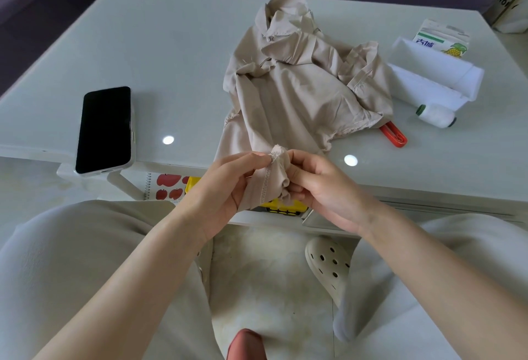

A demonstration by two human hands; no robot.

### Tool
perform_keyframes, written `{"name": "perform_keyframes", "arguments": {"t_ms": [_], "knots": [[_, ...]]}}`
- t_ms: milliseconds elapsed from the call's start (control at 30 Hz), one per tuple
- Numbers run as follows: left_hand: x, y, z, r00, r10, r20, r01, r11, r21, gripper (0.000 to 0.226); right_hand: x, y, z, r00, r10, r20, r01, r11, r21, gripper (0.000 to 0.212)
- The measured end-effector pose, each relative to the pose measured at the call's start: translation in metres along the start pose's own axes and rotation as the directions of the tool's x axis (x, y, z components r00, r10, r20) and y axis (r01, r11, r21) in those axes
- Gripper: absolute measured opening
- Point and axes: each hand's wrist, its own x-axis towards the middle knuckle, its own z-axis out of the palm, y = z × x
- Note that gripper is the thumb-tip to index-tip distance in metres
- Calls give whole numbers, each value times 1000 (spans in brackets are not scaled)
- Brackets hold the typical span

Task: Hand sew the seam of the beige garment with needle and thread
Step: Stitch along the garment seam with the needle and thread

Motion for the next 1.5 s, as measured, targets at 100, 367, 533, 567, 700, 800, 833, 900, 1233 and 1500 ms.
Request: {"name": "perform_keyframes", "arguments": {"t_ms": [100,367,533,567,700,800,833,900,1233,1500], "knots": [[0,0,0,1000,-11,-24,11,1000,15,28,1,2,-1,1000,-2,8,2,1000,22,17],[-1,2,3,996,35,-78,-34,999,12,35,2,1,-2,999,-27,-19,27,999,-23,13],[-2,3,2,992,61,-108,-63,998,-19,28,3,0,-2,999,9,-31,-10,998,-57,21],[-2,2,3,993,60,-103,-62,998,-18,28,3,0,-2,1000,-1,-31,0,999,-53,22],[-1,1,2,994,36,-100,-37,999,-2,27,3,0,-2,995,-84,-57,78,992,-98,17],[-2,-2,4,998,24,-64,-21,999,42,24,2,1,-2,989,-109,-98,98,989,-114,20],[-3,-3,5,998,23,-55,-20,998,59,24,2,1,-1,988,-109,-104,97,988,-119,22],[-3,-4,6,998,32,-50,-28,997,73,24,2,1,0,988,-107,-113,92,986,-137,23],[-1,-4,3,982,42,-186,-36,999,31,24,6,5,-2,978,-121,-172,77,967,-244,13],[3,-9,4,965,103,-242,-34,961,276,20,8,9,3,966,-164,-201,120,969,-216,15]]}}
